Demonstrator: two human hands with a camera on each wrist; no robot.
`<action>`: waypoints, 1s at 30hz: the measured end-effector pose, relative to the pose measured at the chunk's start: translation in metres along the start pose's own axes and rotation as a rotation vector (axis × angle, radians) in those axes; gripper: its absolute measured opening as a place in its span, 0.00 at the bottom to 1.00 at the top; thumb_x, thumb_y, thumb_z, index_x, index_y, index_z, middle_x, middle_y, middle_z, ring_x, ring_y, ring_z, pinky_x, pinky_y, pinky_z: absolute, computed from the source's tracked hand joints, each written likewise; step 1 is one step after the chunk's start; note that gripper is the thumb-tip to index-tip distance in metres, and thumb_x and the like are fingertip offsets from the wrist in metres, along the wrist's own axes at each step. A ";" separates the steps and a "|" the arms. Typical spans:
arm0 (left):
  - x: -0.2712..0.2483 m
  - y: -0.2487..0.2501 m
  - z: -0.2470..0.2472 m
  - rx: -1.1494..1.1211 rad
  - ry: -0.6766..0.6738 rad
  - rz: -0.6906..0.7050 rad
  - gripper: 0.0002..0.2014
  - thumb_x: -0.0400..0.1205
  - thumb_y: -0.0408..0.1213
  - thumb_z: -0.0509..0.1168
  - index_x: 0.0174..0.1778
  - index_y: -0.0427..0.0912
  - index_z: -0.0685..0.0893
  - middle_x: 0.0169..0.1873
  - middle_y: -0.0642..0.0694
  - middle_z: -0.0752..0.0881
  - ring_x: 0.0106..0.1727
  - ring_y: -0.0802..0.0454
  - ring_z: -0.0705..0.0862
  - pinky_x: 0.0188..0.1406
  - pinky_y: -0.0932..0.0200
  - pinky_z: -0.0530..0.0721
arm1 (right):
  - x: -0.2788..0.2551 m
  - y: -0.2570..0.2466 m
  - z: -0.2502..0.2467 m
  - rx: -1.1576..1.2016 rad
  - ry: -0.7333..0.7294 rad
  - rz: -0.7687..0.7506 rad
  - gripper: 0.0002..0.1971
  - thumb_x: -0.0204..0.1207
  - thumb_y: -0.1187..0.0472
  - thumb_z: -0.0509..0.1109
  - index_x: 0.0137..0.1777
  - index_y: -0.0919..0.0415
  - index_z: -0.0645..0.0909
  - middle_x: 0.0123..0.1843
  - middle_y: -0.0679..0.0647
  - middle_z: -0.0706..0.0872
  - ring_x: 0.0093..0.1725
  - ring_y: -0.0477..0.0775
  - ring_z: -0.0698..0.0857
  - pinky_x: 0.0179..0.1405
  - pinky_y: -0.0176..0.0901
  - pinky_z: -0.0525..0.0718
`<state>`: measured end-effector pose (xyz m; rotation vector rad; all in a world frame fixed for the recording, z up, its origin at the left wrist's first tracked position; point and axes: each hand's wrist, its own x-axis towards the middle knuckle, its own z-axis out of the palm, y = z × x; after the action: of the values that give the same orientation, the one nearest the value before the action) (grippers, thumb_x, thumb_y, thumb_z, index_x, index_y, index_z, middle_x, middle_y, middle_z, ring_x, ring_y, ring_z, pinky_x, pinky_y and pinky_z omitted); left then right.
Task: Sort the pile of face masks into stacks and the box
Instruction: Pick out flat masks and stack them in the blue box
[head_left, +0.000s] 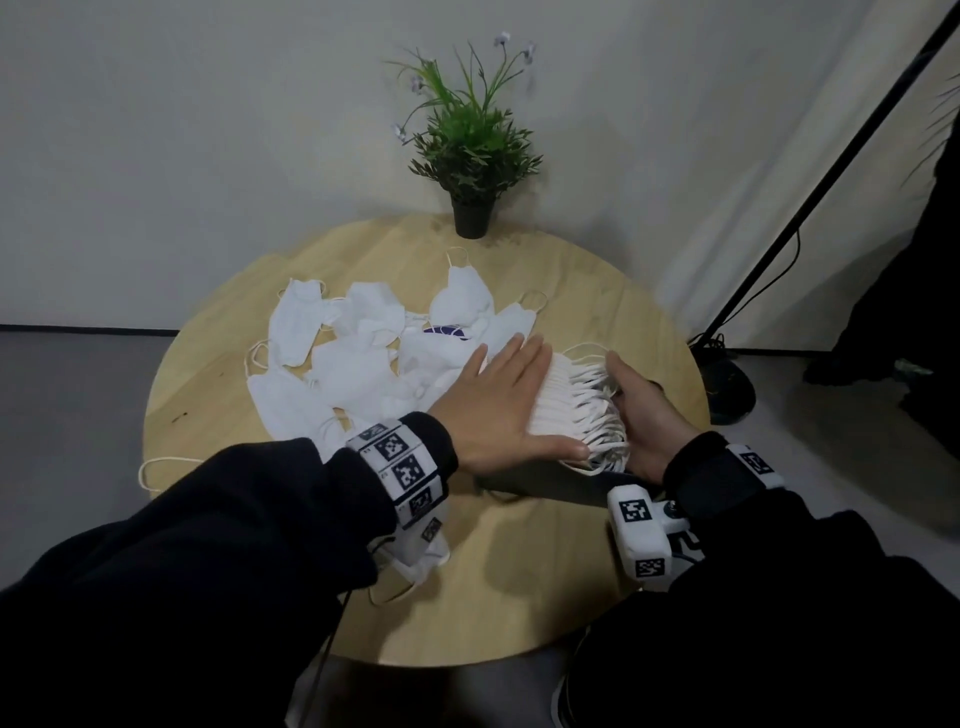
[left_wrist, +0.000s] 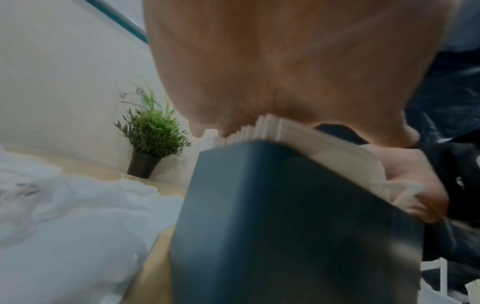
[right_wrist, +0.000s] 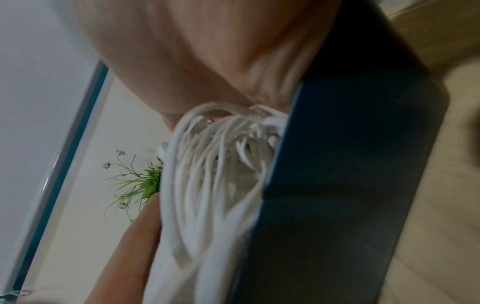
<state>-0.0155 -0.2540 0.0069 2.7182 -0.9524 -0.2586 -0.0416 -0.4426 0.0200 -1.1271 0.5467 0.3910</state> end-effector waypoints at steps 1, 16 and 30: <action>-0.002 -0.002 -0.001 0.011 -0.014 -0.005 0.64 0.72 0.84 0.52 0.92 0.43 0.37 0.92 0.47 0.37 0.91 0.51 0.35 0.90 0.39 0.38 | 0.001 0.000 -0.001 -0.005 0.005 -0.007 0.33 0.90 0.36 0.53 0.69 0.66 0.83 0.63 0.67 0.92 0.59 0.66 0.93 0.57 0.57 0.88; -0.017 -0.038 -0.028 -0.200 -0.118 -0.015 0.69 0.69 0.70 0.77 0.91 0.45 0.38 0.92 0.50 0.44 0.91 0.54 0.48 0.90 0.52 0.49 | 0.013 -0.005 -0.015 -0.149 0.238 -0.117 0.30 0.87 0.35 0.61 0.58 0.64 0.88 0.51 0.61 0.94 0.48 0.59 0.94 0.54 0.50 0.88; -0.063 -0.018 0.012 -1.017 -0.270 -0.492 0.25 0.74 0.31 0.69 0.69 0.43 0.83 0.47 0.37 0.84 0.39 0.47 0.78 0.38 0.51 0.76 | -0.033 0.029 -0.040 0.087 0.379 -0.171 0.21 0.86 0.44 0.66 0.62 0.63 0.86 0.54 0.62 0.92 0.52 0.63 0.89 0.54 0.55 0.88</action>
<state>-0.0560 -0.2028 -0.0046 1.9056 -0.0717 -0.9209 -0.0927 -0.4693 0.0053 -1.1603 0.7843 0.0020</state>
